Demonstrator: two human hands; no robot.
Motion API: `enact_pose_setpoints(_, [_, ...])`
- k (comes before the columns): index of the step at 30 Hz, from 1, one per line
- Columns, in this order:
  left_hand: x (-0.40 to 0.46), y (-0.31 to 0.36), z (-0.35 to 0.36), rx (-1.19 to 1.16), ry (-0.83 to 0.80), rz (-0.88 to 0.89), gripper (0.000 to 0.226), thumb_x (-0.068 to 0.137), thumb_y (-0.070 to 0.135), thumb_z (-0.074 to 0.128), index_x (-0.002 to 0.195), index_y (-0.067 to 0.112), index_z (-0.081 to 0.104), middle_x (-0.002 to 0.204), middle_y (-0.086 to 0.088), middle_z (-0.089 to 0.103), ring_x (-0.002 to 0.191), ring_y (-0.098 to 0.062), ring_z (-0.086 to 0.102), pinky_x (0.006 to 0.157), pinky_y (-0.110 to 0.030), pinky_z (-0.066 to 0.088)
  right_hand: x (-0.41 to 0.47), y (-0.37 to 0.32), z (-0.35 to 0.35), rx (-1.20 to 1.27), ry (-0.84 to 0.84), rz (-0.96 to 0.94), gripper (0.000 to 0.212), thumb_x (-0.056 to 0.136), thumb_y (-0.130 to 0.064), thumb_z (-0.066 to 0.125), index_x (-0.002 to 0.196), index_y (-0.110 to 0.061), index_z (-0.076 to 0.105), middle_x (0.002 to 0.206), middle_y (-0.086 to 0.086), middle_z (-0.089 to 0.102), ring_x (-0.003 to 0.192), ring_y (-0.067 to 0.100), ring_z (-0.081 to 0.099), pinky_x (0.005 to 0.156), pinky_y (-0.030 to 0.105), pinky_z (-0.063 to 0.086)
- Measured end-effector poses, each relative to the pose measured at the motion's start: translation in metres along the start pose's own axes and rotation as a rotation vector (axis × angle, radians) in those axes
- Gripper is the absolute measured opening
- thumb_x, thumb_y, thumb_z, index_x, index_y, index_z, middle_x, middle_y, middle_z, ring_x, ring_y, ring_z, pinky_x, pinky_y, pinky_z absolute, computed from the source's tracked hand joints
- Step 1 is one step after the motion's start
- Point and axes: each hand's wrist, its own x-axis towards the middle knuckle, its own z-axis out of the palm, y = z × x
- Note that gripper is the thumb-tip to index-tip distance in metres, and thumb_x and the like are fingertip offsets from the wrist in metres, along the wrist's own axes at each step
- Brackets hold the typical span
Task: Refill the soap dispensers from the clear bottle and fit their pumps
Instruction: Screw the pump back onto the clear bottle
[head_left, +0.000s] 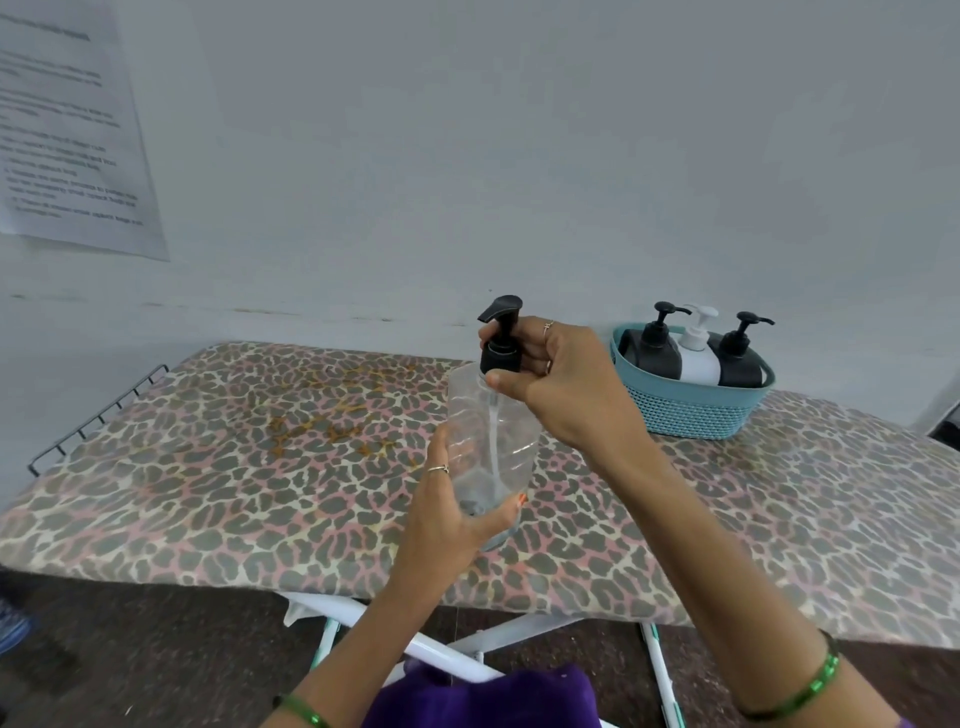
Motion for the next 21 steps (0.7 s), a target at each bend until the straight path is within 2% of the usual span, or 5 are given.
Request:
enact_pose_setpoints(4, [-0.003,0.000,0.000,-0.017,0.007,0.011,0.114,0.068,0.047,0.083,0.149,0.032,0.005,0.141,0.013,0.032,0.129,-0.001,0.032,0.102,-0.017,0.030,-0.004,-0.002,-0.002,-0.187,-0.087,-0.040,0.039,0.090,-0.017,0.064,0.125,-0.026,0.052,0.124,-0.005,0.060,0.114,0.005,0.056,0.104,0.031,0.042])
enact_pose_setpoints(8, [-0.006,0.002,-0.002,-0.050,0.000,-0.002,0.107,0.065,0.051,0.077,0.139,0.043,0.000,0.136,0.023,0.023,0.129,0.008,0.022,0.091,0.008,0.019,-0.025,0.009,0.010,-0.256,-0.112,-0.024,0.082,0.081,-0.040,0.072,0.145,-0.035,0.022,0.142,-0.012,0.038,0.119,-0.006,0.033,0.095,0.017,0.027])
enact_pose_setpoints(12, [-0.007,0.001,-0.003,-0.035,-0.033,0.016,0.107,0.065,0.061,0.076,0.145,0.043,0.008,0.151,0.016,0.026,0.137,0.004,0.024,0.106,-0.010,0.026,-0.035,0.027,0.020,-0.191,0.042,0.075,0.103,0.071,-0.038,0.082,0.147,-0.030,0.013,0.136,-0.006,0.042,0.123,0.009,0.043,0.090,0.016,0.031])
enact_pose_setpoints(15, [-0.007,0.001,-0.003,-0.007,-0.053,0.002,0.115,0.062,0.068,0.075,0.151,0.024,0.017,0.151,0.002,0.039,0.137,-0.008,0.038,0.112,-0.032,0.036,-0.047,0.037,0.027,-0.157,0.143,0.165,0.094,0.070,-0.033,0.083,0.142,-0.024,0.023,0.115,-0.018,0.042,0.109,0.002,0.042,0.080,0.002,0.031])
enact_pose_setpoints(21, [-0.004,0.001,-0.002,0.026,-0.055,-0.005,0.110,0.069,0.039,0.084,0.153,0.021,0.016,0.146,0.006,0.042,0.120,0.004,0.038,0.099,-0.014,0.031,-0.053,0.051,0.034,-0.091,0.236,0.282,0.055,0.068,-0.041,0.082,0.105,-0.022,0.046,0.094,-0.016,0.053,0.086,-0.001,0.053,0.066,0.013,0.042])
